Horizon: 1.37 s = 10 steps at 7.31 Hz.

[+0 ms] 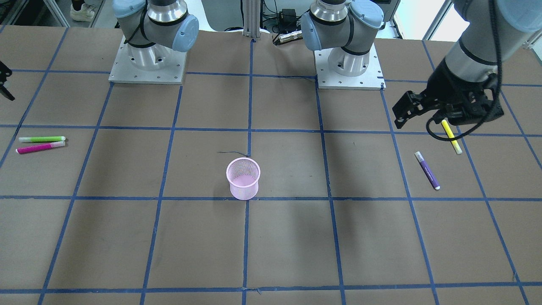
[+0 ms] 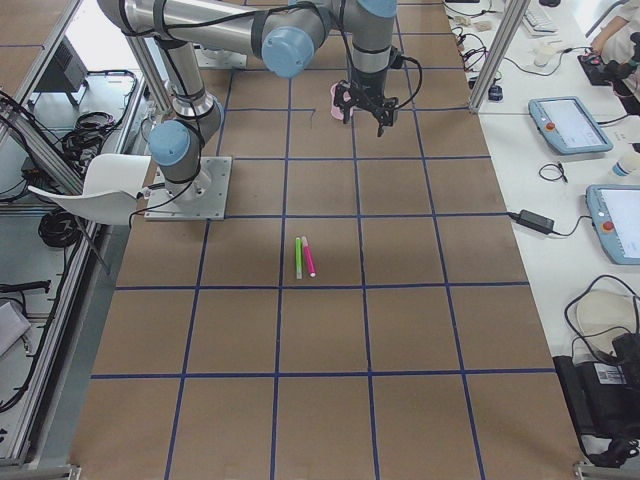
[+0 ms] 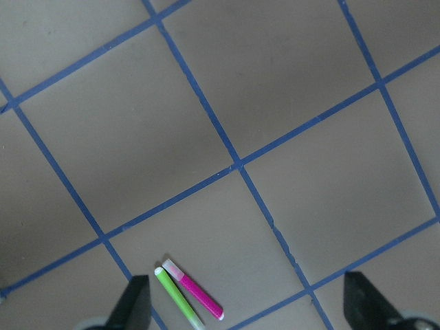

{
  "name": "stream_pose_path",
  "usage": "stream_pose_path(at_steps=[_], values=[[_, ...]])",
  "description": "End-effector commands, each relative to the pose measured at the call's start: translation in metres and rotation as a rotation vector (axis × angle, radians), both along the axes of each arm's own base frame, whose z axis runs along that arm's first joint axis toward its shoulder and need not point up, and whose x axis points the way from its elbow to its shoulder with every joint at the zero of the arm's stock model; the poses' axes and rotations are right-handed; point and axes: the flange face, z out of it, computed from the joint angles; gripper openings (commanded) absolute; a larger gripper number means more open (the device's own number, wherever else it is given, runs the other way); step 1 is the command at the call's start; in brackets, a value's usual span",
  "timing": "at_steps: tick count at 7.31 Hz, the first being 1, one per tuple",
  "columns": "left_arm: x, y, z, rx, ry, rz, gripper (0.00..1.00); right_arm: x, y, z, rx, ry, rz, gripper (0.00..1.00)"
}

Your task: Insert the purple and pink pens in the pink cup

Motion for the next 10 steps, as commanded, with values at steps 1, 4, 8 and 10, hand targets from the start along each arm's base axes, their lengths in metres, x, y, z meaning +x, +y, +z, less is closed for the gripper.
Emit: stream_pose_path(at_steps=[1,4,8,10], values=[[0.076,-0.011,-0.02,-0.005,0.0,0.076,1.0,-0.089,0.03,-0.041,0.014,-0.099,0.165,1.0],[0.182,-0.009,-0.12,0.056,-0.011,0.119,1.0,-0.168,0.046,-0.193,0.012,-0.183,0.373,1.0],[0.21,-0.02,-0.21,-0.008,0.014,0.076,1.0,-0.203,0.049,-0.282,-0.017,-0.191,0.702,1.0],[0.208,-0.032,-0.243,-0.048,0.09,0.085,1.0,-0.201,0.059,-0.296,-0.009,-0.215,0.776,0.91]])
